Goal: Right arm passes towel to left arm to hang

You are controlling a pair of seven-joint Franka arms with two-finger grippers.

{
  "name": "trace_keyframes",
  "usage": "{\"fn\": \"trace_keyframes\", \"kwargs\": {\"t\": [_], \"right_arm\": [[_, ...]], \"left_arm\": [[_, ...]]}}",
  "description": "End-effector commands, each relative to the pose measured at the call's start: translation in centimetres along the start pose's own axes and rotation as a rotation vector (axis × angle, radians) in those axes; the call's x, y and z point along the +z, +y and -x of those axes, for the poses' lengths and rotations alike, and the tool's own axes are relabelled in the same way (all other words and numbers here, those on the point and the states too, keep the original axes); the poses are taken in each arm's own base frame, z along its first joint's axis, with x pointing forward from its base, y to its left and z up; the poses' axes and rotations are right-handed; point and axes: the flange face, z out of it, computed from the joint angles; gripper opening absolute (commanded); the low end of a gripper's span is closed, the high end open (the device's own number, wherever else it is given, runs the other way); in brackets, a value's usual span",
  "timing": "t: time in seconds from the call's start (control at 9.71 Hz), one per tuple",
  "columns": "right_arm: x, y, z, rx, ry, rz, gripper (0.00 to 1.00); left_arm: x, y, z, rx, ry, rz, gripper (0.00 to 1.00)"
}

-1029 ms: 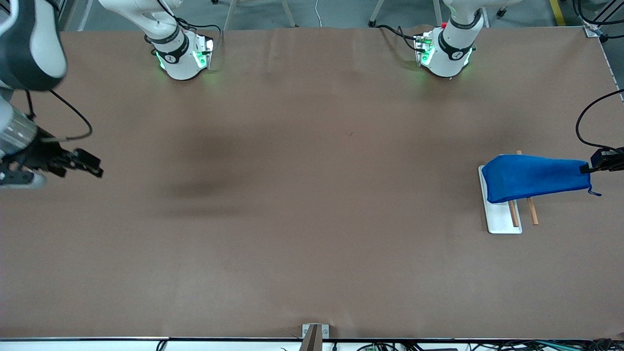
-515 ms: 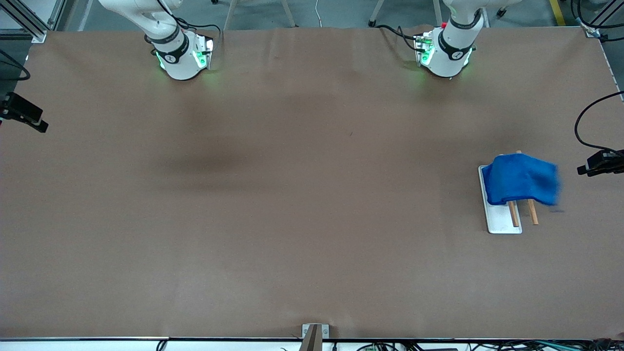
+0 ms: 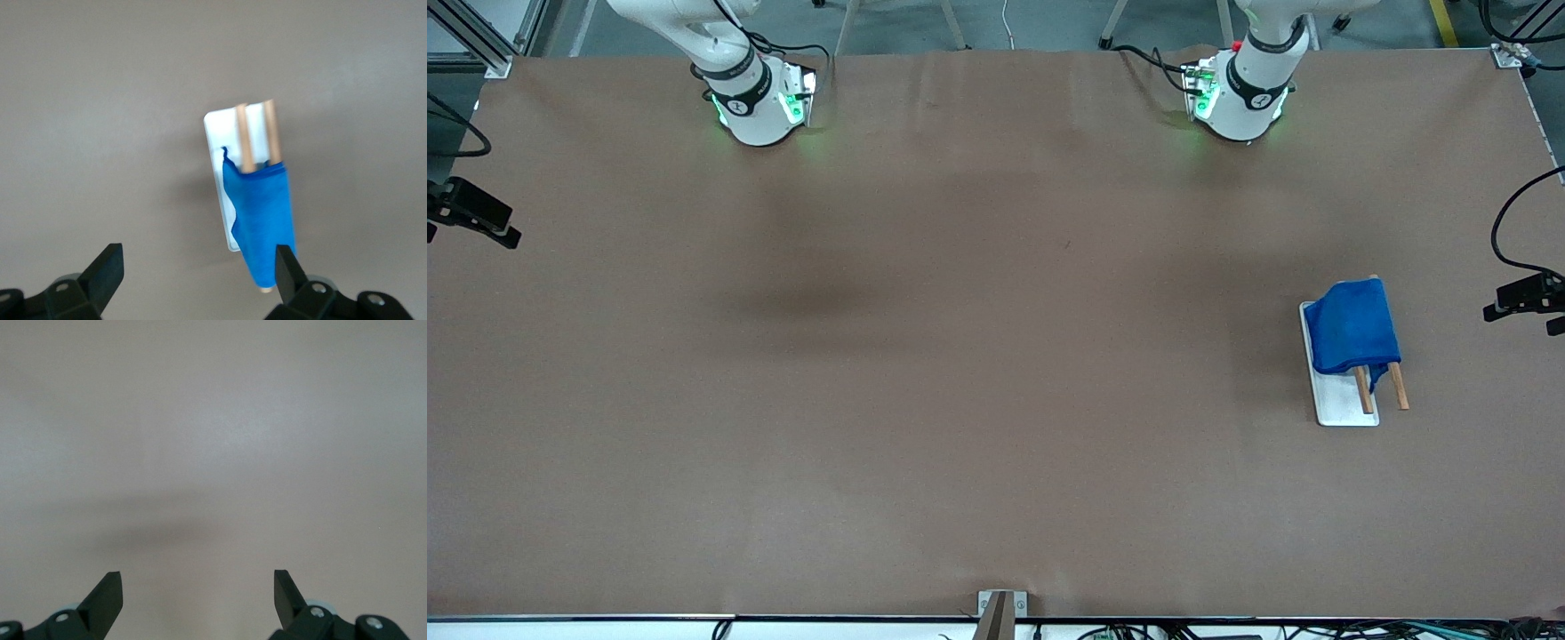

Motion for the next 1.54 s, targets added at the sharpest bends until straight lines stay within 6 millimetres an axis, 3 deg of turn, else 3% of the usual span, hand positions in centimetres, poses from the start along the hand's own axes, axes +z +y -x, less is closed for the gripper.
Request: {"fn": "trace_keyframes", "kwargs": {"t": [0.0,0.21,0.31,0.51,0.62,0.93,1.44], "right_arm": [[-0.2,-0.3,0.5,0.016,-0.001,0.022,1.00],[-0.3,-0.2,0.5,0.019,0.001,0.022,1.00],[-0.3,-0.4,0.5,0.016,0.003,0.022,1.00],[-0.4,-0.5,0.5,0.015,0.000,0.022,1.00],[-0.6,-0.8,0.6,0.012,0.003,0.022,1.00],[-0.4,-0.5,0.5,0.017,0.000,0.020,1.00],[-0.5,-0.4,0.4,0.016,0.010,0.010,1.00]], "left_arm": [[-2.1,7.6,-0.5,0.037,-0.019,-0.071,1.00],[-5.0,13.9,-0.8,0.033,-0.023,-0.070,1.00],[-7.7,16.6,-0.1,-0.003,-0.007,-0.072,1.00],[-11.3,23.8,0.9,-0.086,-0.012,-0.161,1.00],[-13.4,25.8,0.4,-0.101,0.010,-0.173,1.00],[-16.4,25.7,-0.6,-0.129,-0.007,-0.092,1.00],[-15.8,23.8,-0.1,-0.213,-0.036,-0.032,1.00]]}}
